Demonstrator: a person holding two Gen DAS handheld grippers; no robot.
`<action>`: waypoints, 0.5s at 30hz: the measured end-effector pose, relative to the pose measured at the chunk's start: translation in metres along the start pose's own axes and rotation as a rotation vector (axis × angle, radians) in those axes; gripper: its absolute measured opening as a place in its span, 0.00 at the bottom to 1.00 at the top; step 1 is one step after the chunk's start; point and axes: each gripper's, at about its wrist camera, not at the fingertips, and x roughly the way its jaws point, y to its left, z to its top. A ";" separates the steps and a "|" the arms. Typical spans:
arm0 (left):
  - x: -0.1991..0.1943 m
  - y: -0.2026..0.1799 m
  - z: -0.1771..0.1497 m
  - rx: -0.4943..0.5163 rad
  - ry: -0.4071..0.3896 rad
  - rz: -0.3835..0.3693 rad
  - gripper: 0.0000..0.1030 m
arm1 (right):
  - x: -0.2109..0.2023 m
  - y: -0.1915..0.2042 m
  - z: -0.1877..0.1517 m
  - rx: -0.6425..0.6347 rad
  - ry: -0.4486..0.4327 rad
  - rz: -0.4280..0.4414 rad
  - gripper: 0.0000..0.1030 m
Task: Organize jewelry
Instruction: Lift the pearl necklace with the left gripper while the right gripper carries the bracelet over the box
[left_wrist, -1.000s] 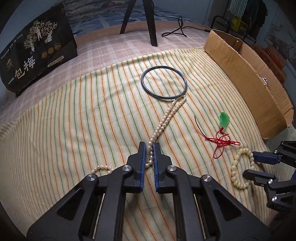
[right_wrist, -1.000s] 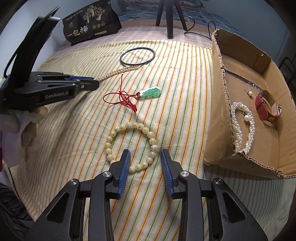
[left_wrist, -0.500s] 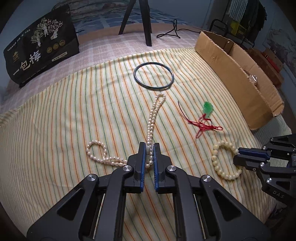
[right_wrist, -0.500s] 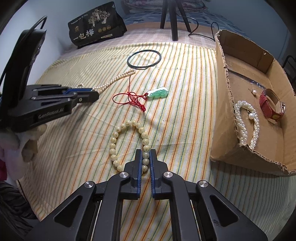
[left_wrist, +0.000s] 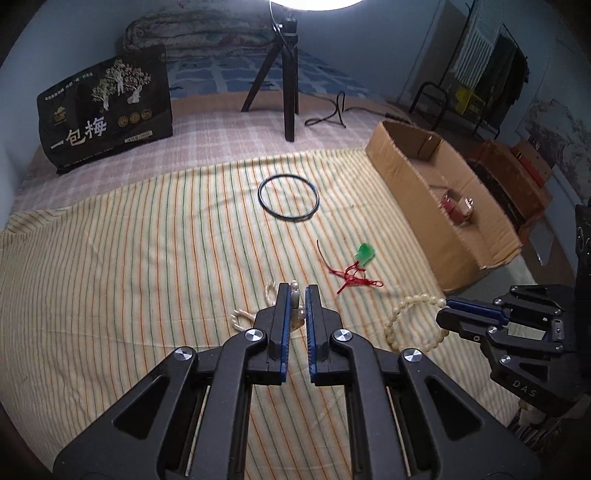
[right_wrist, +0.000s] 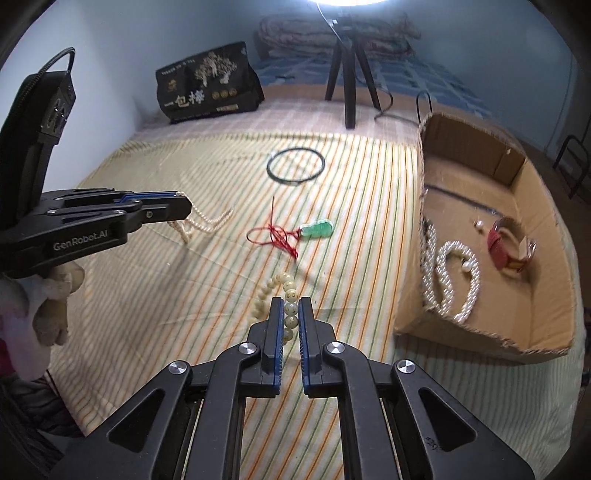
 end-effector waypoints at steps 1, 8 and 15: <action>-0.004 0.000 0.001 -0.009 -0.008 -0.005 0.05 | -0.003 0.001 0.001 -0.005 -0.009 -0.003 0.06; -0.028 -0.006 0.010 -0.025 -0.071 -0.037 0.05 | -0.025 -0.002 0.008 -0.008 -0.066 0.002 0.06; -0.043 -0.023 0.018 0.000 -0.109 -0.069 0.05 | -0.045 -0.006 0.013 0.004 -0.108 0.018 0.06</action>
